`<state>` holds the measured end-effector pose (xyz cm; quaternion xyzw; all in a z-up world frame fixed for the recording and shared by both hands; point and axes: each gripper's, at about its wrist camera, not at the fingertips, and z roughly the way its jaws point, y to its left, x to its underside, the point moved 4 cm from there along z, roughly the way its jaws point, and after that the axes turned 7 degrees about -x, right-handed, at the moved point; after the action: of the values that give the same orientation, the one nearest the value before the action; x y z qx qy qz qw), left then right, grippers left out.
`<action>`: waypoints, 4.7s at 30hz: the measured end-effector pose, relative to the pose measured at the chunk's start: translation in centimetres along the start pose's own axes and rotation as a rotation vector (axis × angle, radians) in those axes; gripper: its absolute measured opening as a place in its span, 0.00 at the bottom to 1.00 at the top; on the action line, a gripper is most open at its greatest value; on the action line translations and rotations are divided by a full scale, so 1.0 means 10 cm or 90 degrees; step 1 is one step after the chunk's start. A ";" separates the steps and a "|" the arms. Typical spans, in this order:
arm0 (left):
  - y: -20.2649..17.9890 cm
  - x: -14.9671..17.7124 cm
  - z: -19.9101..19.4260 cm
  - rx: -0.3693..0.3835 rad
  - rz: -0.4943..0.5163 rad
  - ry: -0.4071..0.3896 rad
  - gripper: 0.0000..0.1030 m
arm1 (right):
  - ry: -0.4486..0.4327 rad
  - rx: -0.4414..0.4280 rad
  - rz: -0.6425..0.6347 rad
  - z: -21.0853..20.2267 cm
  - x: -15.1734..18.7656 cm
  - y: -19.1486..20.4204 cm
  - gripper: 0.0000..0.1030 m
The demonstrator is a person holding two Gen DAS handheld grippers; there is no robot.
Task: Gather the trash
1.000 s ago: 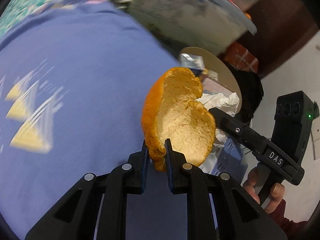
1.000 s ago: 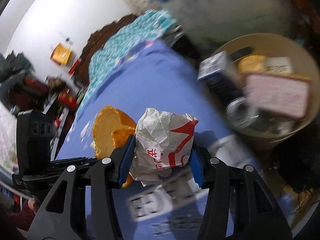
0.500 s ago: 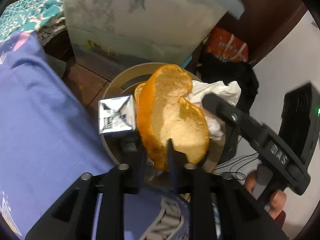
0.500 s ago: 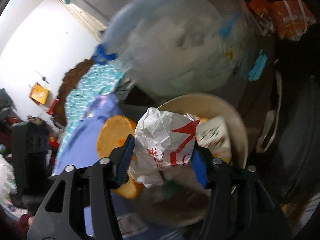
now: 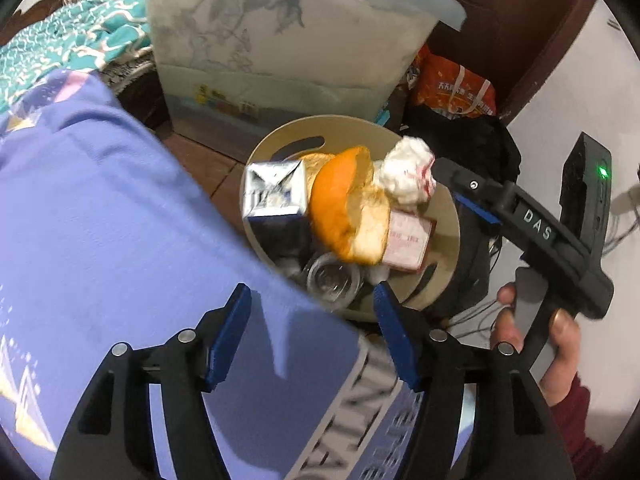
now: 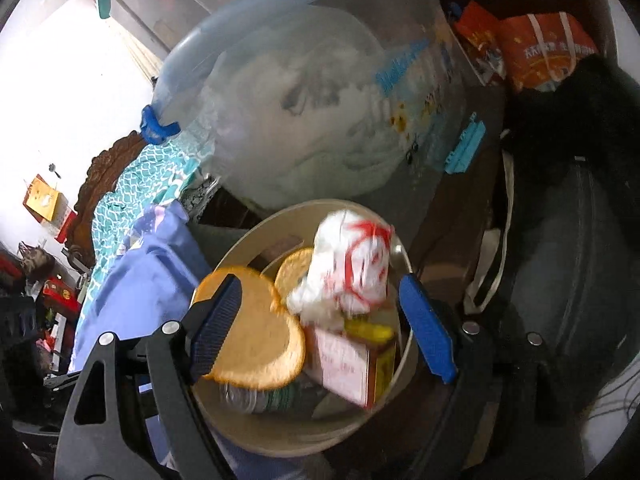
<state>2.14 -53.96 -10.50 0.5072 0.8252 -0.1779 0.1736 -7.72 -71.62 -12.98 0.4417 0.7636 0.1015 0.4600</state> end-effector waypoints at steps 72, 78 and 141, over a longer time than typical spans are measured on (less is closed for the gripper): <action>1.31 2.19 -2.25 -0.279 -0.081 -0.240 0.92 | -0.079 0.071 -0.076 -1.61 2.04 2.50 0.97; 1.34 2.16 -2.31 -0.274 -0.103 -0.248 0.92 | -0.124 0.095 -0.092 -1.67 2.07 2.51 0.97; 1.24 2.14 -2.28 -0.369 -0.108 -0.245 0.92 | -0.151 0.068 -0.033 -1.56 2.02 2.19 0.97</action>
<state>1.71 -21.39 -1.94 0.3240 0.8328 -0.0426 0.4467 -11.17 -39.30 -4.40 0.4544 0.7193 -0.0047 0.5255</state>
